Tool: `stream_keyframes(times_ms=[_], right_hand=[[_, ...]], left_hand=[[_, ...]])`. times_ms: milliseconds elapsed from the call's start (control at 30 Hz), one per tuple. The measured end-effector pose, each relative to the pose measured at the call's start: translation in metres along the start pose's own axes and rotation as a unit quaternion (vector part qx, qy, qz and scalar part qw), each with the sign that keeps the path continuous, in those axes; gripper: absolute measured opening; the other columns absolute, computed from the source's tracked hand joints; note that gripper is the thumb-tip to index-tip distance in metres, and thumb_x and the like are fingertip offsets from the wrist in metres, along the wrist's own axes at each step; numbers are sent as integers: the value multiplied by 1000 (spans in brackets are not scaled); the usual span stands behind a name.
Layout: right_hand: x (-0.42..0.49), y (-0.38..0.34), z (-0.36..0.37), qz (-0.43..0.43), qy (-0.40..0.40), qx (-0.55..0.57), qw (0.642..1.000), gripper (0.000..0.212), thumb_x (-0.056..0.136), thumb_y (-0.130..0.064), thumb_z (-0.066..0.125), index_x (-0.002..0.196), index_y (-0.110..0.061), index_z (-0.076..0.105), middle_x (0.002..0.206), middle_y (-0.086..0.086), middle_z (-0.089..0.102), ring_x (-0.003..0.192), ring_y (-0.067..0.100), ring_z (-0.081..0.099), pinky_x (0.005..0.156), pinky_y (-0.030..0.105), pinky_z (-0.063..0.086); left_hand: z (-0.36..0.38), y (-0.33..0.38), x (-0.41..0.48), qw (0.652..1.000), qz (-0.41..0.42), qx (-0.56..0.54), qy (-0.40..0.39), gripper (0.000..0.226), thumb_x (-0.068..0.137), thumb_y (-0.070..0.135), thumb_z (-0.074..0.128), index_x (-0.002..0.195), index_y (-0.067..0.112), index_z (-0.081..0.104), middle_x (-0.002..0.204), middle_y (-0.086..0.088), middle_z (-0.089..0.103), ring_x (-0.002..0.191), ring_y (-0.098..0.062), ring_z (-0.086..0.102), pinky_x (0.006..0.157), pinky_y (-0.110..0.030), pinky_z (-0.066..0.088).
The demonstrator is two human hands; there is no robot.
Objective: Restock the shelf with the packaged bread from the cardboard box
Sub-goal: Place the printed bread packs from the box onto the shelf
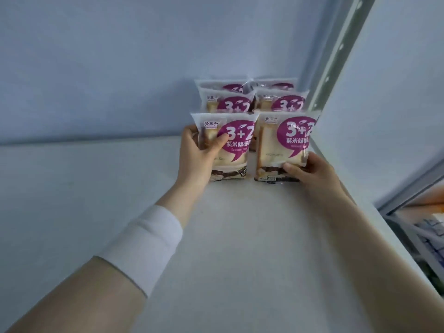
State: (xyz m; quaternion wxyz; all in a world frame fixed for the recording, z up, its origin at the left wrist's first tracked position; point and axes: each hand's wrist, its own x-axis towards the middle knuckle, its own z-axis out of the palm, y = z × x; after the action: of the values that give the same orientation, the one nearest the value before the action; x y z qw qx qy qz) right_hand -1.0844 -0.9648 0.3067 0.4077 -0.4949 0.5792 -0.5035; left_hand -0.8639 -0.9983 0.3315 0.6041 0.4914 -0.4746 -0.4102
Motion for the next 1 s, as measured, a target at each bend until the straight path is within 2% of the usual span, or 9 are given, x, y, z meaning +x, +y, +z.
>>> stream_keyframes(times_ms=[133,267,400,467,533,633,733,867,1000], right_hand=[[31,5,7,-31,40,-39,998,25,76,-21,74,97,-26,62,92,-14,69,78,-6,65,68,10,52],[32,9,12,-36,112,-67,991,41,72,-23,77,102,-23,49,98,-7,62,85,1,62,69,14,49],[25,5,17,-15,116,-141,983,44,76,-32,73,112,-15,54,116,3,60,104,19,58,86,27,49],[17,0,20,-5,108,-215,971,57,78,-37,69,127,-14,49,131,7,50,125,24,41,104,37,39],[2,-7,25,6,122,-257,959,74,79,-43,67,140,-15,35,143,6,36,137,23,22,112,39,24],[-34,-18,35,-10,148,-316,937,81,83,-44,62,146,-13,20,150,7,23,140,24,15,114,41,17],[-83,-25,43,-25,133,-446,885,74,90,-38,54,147,-13,15,155,10,15,143,29,9,116,44,13],[-170,-29,51,-17,104,-598,795,64,95,-36,44,147,-15,14,156,11,12,144,34,3,116,49,11],[-262,-33,54,31,84,-634,768,58,97,-35,38,147,-16,13,156,8,14,145,32,3,115,50,14]], left_hand=[[13,-8,22,999,40,18,27,32,75,14,75,86,24,46,88,8,61,72,8,62,65,-14,52],[19,-13,25,995,66,61,54,34,73,21,77,86,25,45,98,-8,61,90,-16,61,77,-31,52],[22,-6,18,997,58,20,57,45,75,12,75,105,18,42,100,3,53,84,12,57,70,-7,46],[17,0,12,998,39,17,47,55,78,12,72,121,9,37,109,-2,50,91,7,56,75,-5,47],[8,6,2,998,24,53,30,69,81,20,69,133,6,27,122,-7,45,107,-8,52,91,-21,48],[-13,13,-22,983,57,171,43,72,85,28,65,139,4,24,139,-14,37,124,-23,42,107,-40,36],[-36,21,-62,911,162,380,-1,62,86,30,60,138,6,34,142,-15,38,130,-31,35,105,-38,29],[-61,25,-130,718,267,605,-216,52,88,33,54,132,11,40,141,-9,39,134,-30,26,108,-42,21],[-79,44,-204,666,268,633,-289,46,88,26,53,130,10,42,136,-13,42,131,-33,29,111,-45,17]])
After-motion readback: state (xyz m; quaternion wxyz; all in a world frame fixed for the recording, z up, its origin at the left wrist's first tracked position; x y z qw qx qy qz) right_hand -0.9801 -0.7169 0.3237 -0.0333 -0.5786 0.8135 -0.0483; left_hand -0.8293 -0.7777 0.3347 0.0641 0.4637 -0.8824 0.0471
